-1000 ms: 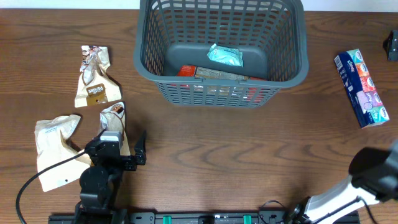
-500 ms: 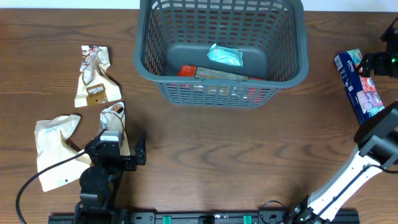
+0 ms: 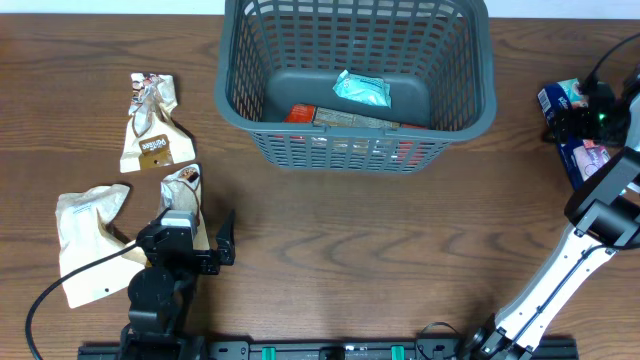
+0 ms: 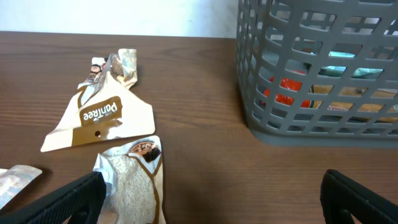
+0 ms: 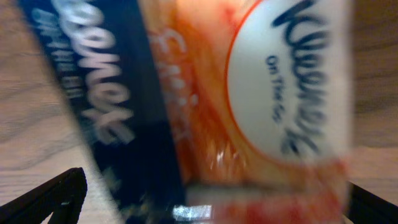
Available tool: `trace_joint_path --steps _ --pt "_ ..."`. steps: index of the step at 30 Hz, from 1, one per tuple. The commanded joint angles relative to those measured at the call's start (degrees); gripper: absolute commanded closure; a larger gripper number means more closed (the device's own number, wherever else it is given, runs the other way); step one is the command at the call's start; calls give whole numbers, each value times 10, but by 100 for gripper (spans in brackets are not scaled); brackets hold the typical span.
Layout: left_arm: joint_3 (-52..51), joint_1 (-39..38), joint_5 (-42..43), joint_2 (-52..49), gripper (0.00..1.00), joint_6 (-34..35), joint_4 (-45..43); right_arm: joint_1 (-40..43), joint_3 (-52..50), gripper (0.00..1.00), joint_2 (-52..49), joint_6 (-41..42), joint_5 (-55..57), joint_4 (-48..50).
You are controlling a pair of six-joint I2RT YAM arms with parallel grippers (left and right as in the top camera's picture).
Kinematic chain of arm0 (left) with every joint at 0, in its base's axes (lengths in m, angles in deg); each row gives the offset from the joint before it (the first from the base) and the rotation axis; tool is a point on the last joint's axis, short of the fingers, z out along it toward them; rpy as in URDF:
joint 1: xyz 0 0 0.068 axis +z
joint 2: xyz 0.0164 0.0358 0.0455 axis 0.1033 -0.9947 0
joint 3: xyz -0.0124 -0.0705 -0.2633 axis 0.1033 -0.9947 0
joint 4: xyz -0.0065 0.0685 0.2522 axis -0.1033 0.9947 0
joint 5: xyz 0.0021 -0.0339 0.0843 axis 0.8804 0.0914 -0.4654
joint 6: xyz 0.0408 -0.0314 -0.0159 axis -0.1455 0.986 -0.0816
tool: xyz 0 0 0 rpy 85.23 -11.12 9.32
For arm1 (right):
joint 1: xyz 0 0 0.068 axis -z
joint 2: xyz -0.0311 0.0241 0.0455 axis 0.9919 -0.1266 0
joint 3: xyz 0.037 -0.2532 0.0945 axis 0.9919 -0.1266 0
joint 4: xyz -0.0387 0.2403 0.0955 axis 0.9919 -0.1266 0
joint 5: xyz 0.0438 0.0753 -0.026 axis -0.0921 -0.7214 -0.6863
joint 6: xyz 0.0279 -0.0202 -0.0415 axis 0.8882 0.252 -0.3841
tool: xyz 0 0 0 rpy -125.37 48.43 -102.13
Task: Pack container
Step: 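Grasp the blue Kleenex tissue box with the right gripper, then carry the Kleenex box with the right gripper and release into basket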
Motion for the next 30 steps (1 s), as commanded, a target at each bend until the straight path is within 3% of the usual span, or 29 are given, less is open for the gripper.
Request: trace_joint_path --steps 1,4,7,11,13,19,30 --pt "15 -2 -7 0 1 10 0 3 -4 1 -7 12 -10 -1" --pt "15 -2 -7 0 1 10 0 3 -5 5 -7 13 -10 0" --pt "15 -2 -7 0 1 9 0 3 -5 24 -7 19 -11 1" --pt "15 -2 -7 0 1 9 0 2 -5 69 -7 32 -13 1" --pt "15 -2 -7 0 2 9 0 2 -5 81 -7 32 -17 -2" --pt "15 -2 -7 0 1 9 0 -6 4 99 0 46 -97 -15" --pt "15 -2 -7 0 1 9 0 -87 155 99 120 96 -95 -36"
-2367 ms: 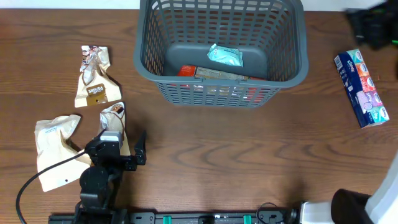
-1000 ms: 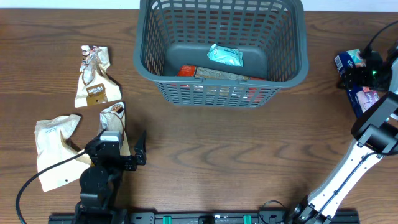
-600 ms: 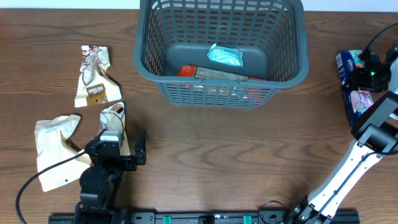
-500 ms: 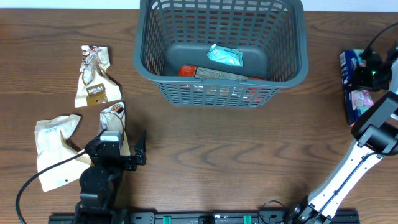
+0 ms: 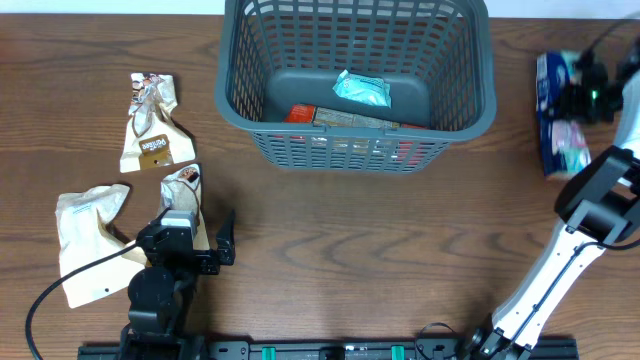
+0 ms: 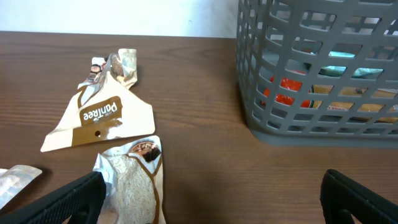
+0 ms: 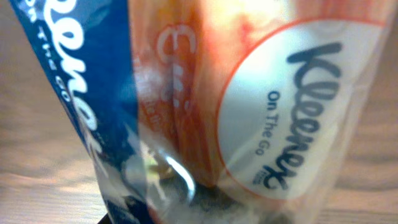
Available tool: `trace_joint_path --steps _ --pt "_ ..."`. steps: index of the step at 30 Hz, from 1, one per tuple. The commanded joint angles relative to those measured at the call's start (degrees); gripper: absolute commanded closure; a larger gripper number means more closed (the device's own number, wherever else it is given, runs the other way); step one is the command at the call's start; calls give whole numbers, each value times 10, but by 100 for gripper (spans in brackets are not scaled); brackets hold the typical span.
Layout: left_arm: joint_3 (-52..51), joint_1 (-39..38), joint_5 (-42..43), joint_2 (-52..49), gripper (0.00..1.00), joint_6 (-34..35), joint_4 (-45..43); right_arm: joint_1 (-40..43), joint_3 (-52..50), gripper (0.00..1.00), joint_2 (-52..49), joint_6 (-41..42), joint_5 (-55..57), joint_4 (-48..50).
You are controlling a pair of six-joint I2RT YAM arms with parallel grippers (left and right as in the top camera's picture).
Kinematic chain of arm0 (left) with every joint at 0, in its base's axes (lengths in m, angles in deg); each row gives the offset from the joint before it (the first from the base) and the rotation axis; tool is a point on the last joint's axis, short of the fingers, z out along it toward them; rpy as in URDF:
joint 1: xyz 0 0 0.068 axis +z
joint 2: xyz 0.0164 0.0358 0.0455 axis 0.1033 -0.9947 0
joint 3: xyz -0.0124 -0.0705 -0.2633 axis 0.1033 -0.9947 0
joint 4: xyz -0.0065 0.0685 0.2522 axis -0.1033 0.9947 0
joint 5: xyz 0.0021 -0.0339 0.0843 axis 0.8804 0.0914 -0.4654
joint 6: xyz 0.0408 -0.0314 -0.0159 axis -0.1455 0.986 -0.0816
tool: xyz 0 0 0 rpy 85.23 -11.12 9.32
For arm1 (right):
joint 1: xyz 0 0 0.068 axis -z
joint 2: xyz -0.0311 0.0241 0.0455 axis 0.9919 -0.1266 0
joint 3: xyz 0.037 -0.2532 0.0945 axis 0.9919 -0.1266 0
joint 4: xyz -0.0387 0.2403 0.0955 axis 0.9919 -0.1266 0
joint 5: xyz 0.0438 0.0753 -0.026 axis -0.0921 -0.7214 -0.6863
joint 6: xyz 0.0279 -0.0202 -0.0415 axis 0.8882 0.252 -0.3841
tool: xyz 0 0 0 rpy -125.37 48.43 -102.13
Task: Pack container
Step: 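Carry the Kleenex box with the right gripper and release into basket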
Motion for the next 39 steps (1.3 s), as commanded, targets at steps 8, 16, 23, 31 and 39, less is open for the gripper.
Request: trace_joint_path --steps 8,16,23,31,39 --pt "15 -2 -7 0 1 9 0 -163 146 99 245 7 49 31" --pt "15 -2 -7 0 1 9 0 -327 146 99 306 -176 39 21" --pt "15 -2 -7 0 1 9 0 -440 142 99 255 -363 -1 -38" --pt "15 -2 -7 0 1 9 0 -466 142 99 125 -401 -35 -55" --pt "15 -2 -7 0 1 9 0 -458 142 93 3 -379 -39 -98"
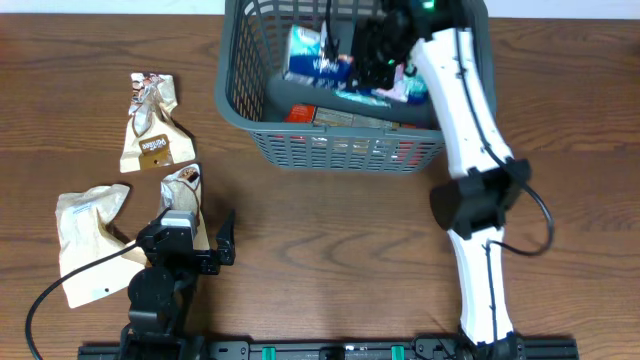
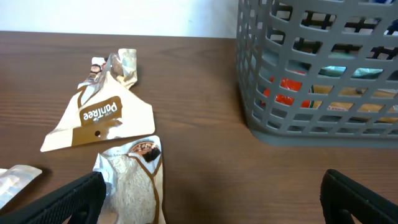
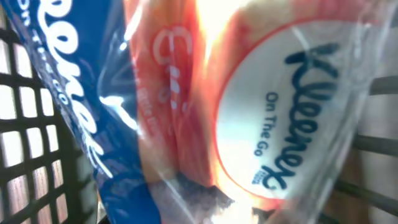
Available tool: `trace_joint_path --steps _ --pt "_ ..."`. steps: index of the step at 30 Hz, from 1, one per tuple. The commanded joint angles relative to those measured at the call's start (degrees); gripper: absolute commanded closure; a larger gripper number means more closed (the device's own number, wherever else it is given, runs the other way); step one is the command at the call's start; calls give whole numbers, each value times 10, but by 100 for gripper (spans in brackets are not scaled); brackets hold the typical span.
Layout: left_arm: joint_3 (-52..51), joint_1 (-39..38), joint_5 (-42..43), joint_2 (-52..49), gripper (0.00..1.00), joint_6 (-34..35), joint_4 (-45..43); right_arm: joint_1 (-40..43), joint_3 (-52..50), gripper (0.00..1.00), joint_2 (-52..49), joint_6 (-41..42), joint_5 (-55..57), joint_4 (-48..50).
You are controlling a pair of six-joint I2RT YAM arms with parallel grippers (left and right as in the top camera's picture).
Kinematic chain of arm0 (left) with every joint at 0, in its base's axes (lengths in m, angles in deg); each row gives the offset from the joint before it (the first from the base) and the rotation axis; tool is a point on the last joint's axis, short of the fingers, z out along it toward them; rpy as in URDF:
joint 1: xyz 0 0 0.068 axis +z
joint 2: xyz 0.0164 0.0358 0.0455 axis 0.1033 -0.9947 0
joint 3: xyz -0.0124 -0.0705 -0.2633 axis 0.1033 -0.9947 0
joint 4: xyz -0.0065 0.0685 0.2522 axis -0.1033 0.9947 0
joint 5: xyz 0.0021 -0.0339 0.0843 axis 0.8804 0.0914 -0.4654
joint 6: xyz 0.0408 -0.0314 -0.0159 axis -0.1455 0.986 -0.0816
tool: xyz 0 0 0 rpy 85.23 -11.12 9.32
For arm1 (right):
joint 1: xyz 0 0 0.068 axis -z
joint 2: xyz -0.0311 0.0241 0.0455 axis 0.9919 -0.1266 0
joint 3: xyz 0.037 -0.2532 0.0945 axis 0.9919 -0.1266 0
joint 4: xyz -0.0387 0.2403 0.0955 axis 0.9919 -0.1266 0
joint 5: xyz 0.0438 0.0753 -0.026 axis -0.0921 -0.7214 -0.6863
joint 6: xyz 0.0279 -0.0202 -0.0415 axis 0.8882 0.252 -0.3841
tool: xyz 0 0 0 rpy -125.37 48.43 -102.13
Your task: Pack container
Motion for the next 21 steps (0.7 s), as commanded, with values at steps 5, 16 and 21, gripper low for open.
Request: trace_joint_path --steps 5,16,21 --pt "15 -2 -7 0 1 7 0 5 2 45 -26 47 -19 -2" --pt "16 -2 -7 0 1 15 -20 19 3 30 170 50 -9 9" --pt "97 -2 -19 -9 1 21 35 73 3 23 289 88 -4 43"
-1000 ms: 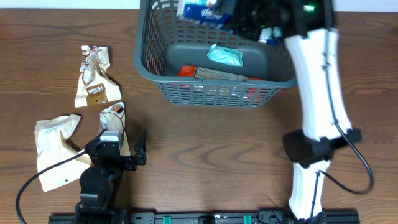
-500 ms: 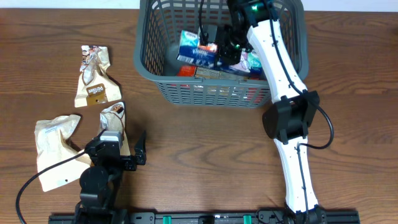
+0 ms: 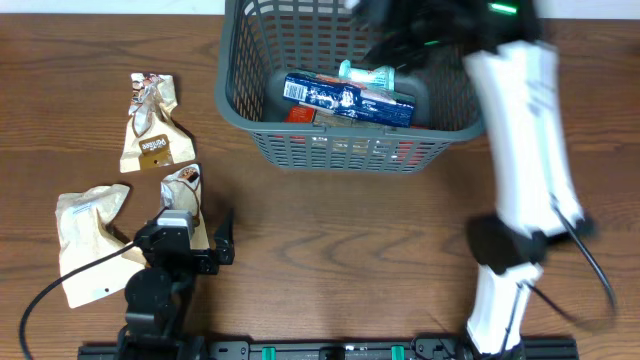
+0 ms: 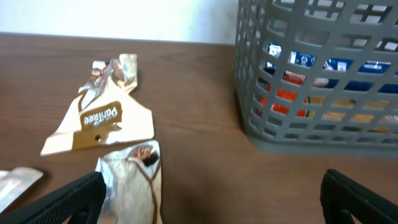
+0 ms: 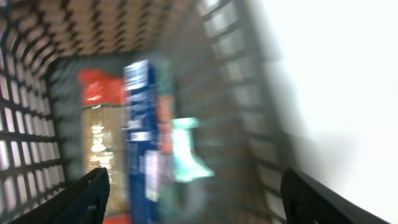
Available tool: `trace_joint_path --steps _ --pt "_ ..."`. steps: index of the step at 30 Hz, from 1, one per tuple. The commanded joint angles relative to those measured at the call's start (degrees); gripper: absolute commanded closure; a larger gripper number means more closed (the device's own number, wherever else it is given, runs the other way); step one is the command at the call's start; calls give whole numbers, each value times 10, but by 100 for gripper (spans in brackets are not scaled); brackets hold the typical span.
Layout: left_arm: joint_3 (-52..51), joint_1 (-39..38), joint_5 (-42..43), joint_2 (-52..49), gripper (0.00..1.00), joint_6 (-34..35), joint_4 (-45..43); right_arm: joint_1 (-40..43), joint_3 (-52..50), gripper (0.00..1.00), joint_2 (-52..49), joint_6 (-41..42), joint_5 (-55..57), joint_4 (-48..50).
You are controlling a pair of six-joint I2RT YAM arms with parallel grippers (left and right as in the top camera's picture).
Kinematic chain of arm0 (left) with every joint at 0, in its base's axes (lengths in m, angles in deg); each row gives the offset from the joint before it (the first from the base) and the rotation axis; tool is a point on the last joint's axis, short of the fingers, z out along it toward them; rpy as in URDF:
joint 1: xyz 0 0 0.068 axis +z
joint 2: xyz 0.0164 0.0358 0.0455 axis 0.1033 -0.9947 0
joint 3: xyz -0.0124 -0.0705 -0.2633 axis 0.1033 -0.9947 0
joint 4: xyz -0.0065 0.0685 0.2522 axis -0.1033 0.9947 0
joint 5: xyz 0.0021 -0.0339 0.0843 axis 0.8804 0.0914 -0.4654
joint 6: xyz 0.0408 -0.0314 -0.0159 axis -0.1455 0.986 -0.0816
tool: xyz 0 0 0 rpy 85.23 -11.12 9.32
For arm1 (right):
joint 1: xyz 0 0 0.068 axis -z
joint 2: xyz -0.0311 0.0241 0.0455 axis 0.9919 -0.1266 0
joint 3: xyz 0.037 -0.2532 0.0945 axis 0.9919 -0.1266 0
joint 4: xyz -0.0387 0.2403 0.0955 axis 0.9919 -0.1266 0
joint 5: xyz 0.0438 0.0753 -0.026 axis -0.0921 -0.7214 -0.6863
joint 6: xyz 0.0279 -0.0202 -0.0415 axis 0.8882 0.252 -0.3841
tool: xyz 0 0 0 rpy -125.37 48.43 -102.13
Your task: Pack container
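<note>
The blue and orange tissue pack (image 3: 345, 97) lies flat inside the grey mesh basket (image 3: 460, 112), on top of a red and tan pack and beside a teal packet (image 3: 372, 75). My right gripper (image 5: 211, 205) is open and empty above the basket's inside, where the tissue pack (image 5: 140, 124) shows blurred below it. That arm (image 3: 520, 110) is motion-blurred in the overhead view. My left gripper (image 4: 211, 210) stands open low over the table, with a tan snack packet (image 4: 130, 186) just inside its left finger.
Two more snack packets lie left of the basket: a PanRee one (image 3: 150, 125) and a crumpled pale one (image 3: 88, 240). Bare brown table (image 3: 380, 250) stretches in front of the basket. The basket wall (image 4: 317, 74) stands right of my left gripper.
My right gripper has let go of the tissue pack, which now lies in the basket. The gripper is open and higher, blurred with motion. The left wrist view has shifted slightly.
My right gripper was open around the tissue pack at the table's right edge. Then it held the pack a little farther back there. Then it held it over the basket. Now the pack rests inside and the gripper is open. The left arm stayed by the snack packets.
</note>
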Motion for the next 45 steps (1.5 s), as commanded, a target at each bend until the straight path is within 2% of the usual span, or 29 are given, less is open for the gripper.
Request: trace_joint_path --steps 1,6,8,10,13,18,22,32,38,45 --pt "103 -2 -32 -19 2 9 35 55 10 23 83 49 0 3" --pt "314 -2 -136 -146 2 9 177 172 10 21 119 150 1 -3" --pt "408 -2 -147 -220 2 9 246 223 9 20 114 202 0 -6" --pt "499 -2 -150 -297 2 9 316 267 9 13 101 260 0 -15" --pt "618 -2 -150 -403 2 9 420 316 9 10 68 312 0 -35" --pt "779 -2 -149 -567 2 9 591 353 9 6 -13 338 -2 -99" --pt "837 -2 -145 -655 1 9 661 355 9 1 -95 338 -2 -151" --pt "840 -1 -145 -724 1 0 674 353 9 1 -238 382 -1 -182" --pt "836 28 -141 -721 1 -6 648 348 9 1 -244 397 22 -184" --pt "817 77 -74 -696 1 -44 586 348 9 1 -238 411 46 -184"
